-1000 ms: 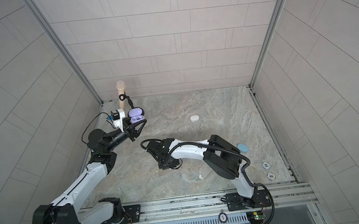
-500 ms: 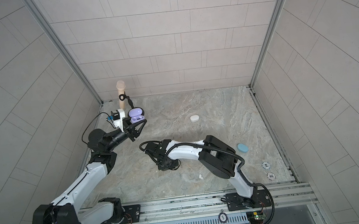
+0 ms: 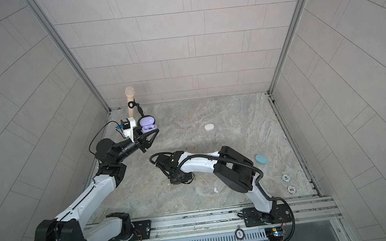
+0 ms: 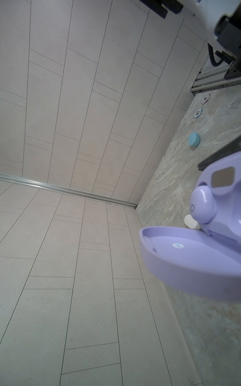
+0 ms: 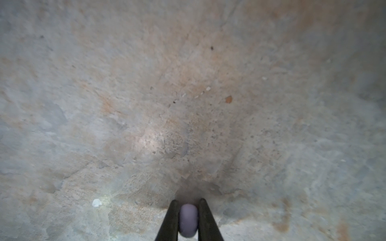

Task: Insert the wireless bluetooth earbuds into the charging case
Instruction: 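Close the right gripper on the lavender earbud and lift it, then carry the earbud toward the case while the left gripper brings the case closer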

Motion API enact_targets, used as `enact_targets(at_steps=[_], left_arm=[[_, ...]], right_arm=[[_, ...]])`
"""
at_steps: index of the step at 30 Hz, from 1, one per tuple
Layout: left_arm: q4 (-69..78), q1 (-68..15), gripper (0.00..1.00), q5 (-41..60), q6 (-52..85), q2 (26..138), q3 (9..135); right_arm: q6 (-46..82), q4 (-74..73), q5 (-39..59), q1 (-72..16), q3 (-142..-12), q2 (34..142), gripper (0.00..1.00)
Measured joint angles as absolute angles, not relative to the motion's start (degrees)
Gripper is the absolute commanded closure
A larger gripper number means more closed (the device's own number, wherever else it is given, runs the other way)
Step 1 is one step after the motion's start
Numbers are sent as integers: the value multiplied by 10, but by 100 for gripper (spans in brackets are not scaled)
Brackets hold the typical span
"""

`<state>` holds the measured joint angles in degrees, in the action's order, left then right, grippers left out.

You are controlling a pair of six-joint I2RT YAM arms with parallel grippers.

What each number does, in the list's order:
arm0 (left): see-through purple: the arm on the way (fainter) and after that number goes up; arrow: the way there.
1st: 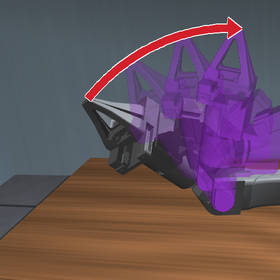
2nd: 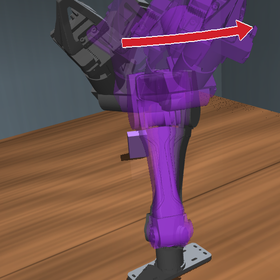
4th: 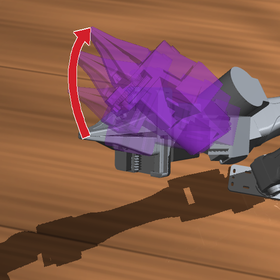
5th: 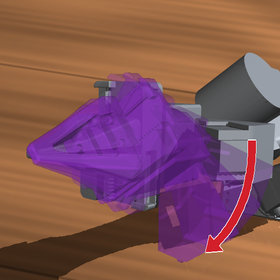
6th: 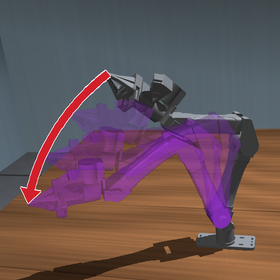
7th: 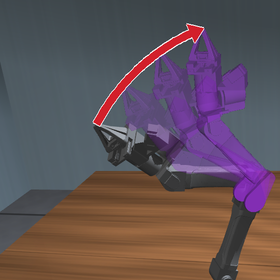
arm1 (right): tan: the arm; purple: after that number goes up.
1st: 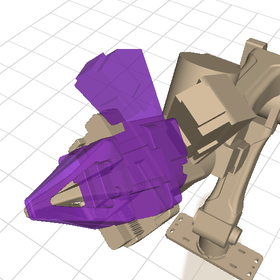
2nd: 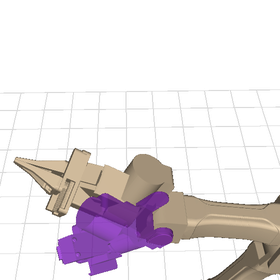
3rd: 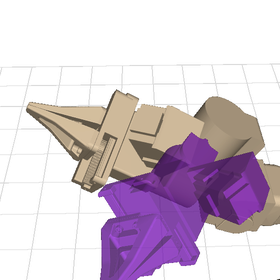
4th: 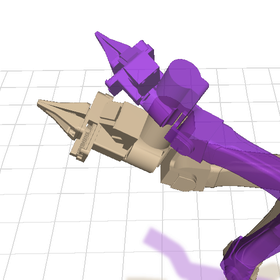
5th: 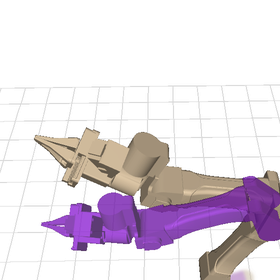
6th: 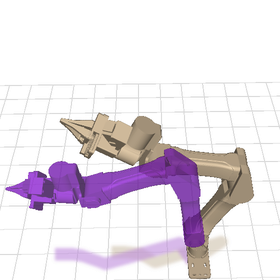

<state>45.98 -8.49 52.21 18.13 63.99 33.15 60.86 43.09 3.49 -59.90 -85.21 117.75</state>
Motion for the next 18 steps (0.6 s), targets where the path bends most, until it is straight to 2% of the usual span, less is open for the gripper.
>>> enact_targets(at_steps=[5, 18], left_arm=[[445, -110, 100, 517, 173, 634, 332], [448, -187, 100, 472, 175, 633, 312]], right_arm=[[604, 417, 36, -588, -811, 1120, 94], [575, 361, 63, -534, -692, 826, 94]])
